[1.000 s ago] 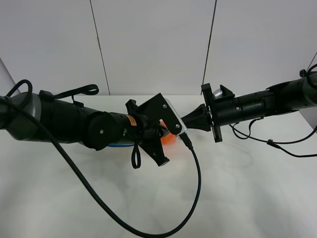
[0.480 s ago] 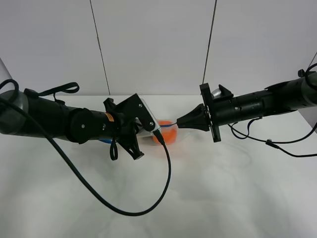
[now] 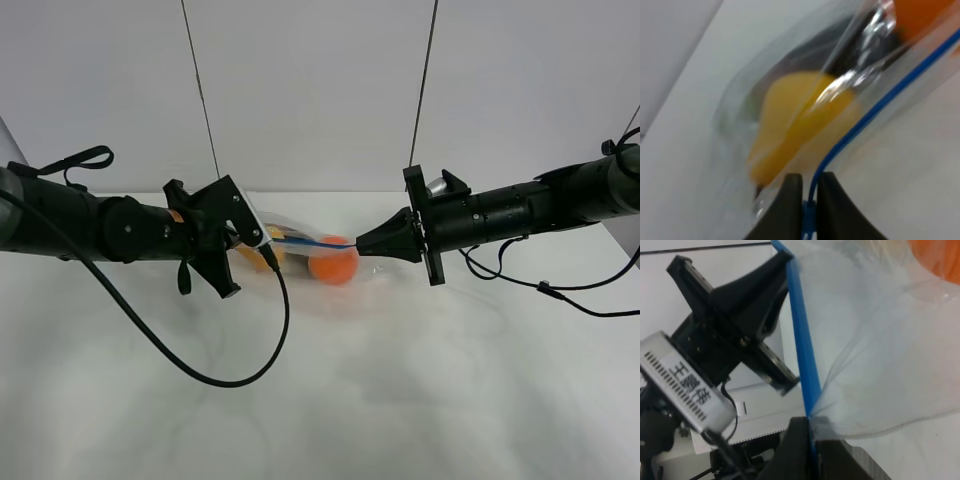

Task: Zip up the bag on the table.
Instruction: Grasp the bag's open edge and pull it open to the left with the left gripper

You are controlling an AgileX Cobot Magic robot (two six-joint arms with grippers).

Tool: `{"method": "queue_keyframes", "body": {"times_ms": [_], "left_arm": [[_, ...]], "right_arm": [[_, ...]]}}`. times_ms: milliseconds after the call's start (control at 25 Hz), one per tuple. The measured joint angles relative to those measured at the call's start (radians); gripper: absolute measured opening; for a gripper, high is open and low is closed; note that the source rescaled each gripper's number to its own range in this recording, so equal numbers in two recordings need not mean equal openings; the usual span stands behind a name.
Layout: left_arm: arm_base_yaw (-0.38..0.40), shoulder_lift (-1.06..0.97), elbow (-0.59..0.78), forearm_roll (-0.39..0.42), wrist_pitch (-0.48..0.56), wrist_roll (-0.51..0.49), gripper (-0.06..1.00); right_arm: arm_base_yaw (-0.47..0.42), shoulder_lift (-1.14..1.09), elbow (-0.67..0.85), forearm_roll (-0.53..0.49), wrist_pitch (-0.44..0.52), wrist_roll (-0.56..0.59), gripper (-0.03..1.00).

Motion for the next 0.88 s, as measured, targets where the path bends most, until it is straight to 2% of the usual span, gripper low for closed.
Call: {"method": "queue_keyframes", "body": {"times_ms": [200, 440, 760, 880], "left_arm": [[0.083, 0.000, 0.000, 0.001, -0.001, 0.060, 0.00], [0.196, 0.000, 0.005, 0.004, -0.015, 0.064, 0.00], [0.223, 0.000, 0.005, 0.011, 0.002, 0.063, 0.00], [0.223, 0.000, 0.005, 0.011, 0.002, 0.050, 0.04]], "right_arm": [[0.000, 0.000, 0.000, 0.000, 0.000, 0.002, 0.00], [0.000, 0.000, 0.000, 0.007, 0.000, 0.005, 0.00], [0.012, 0.001, -0.005, 0.030, -0.004, 0.010, 0.00], [0.012, 0.001, -0.005, 0.030, -0.004, 0.010, 0.00]]}}
